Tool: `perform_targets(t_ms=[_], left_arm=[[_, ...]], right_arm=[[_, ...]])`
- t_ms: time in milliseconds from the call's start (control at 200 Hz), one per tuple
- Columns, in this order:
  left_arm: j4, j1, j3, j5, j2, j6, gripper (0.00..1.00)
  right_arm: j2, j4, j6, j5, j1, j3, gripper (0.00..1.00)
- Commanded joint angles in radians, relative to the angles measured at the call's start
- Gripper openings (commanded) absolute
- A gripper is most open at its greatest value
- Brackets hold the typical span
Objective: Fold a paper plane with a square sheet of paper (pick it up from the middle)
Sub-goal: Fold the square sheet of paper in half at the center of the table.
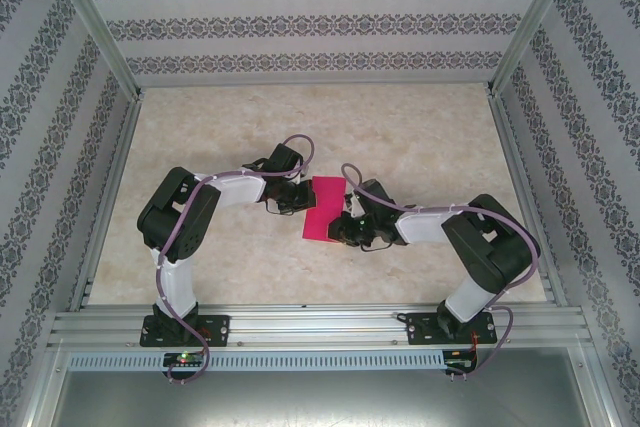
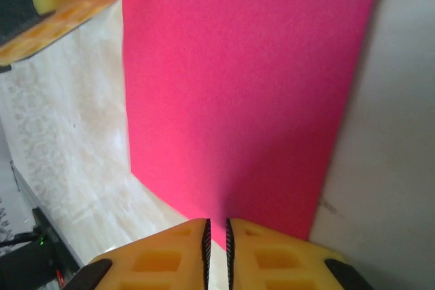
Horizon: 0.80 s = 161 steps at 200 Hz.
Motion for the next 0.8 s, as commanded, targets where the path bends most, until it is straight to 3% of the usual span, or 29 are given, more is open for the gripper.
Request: perform_targets(t_ms=[0,145,285,410,525,595,649,709,799], left_arm=[[-0.112,-0.012,-0.044,-0.051,0.029,0.006,0.0],[-0.076,-0.014,-0.059,0.003,-0.006,-0.006,0.0],[-0.082,-0.027,-0.058,0.0,-0.099,-0.004,0.02],[-0.121,-0.028,-0.066,-0.072,-0.194,0.003,0.16],[-0.15,-0.025,-0.086,-0.158,-0.247,-0.001,0.21],[-0.149,-0.022,-0.099,-0.174,-0.258,-0.012,0.25],[-0.14,-0.014,-0.11,-0.173,-0.258,-0.023,0.27],[-0.122,-0.005,-0.124,-0.163,-0.255,-0.036,0.3],[-0.076,0.016,-0.149,-0.114,-0.247,-0.058,0.35]], right_arm=[[0.047,-0.009,-0.001,0.02,0.016,-0.036,0.18],[0.028,-0.085,-0.064,0.026,0.006,-0.017,0.18],[0.001,-0.174,-0.173,-0.045,-0.018,0.017,0.18],[-0.038,-0.323,-0.269,-0.044,-0.031,0.092,0.18],[-0.096,-0.342,-0.27,-0.053,-0.035,0.141,0.21],[-0.141,-0.351,-0.259,0.0,-0.039,0.161,0.24],[-0.165,-0.372,-0.241,0.104,-0.046,0.168,0.33],[-0.175,-0.398,-0.204,0.216,-0.061,0.17,0.34],[-0.157,-0.372,-0.168,0.213,-0.086,0.169,0.4]])
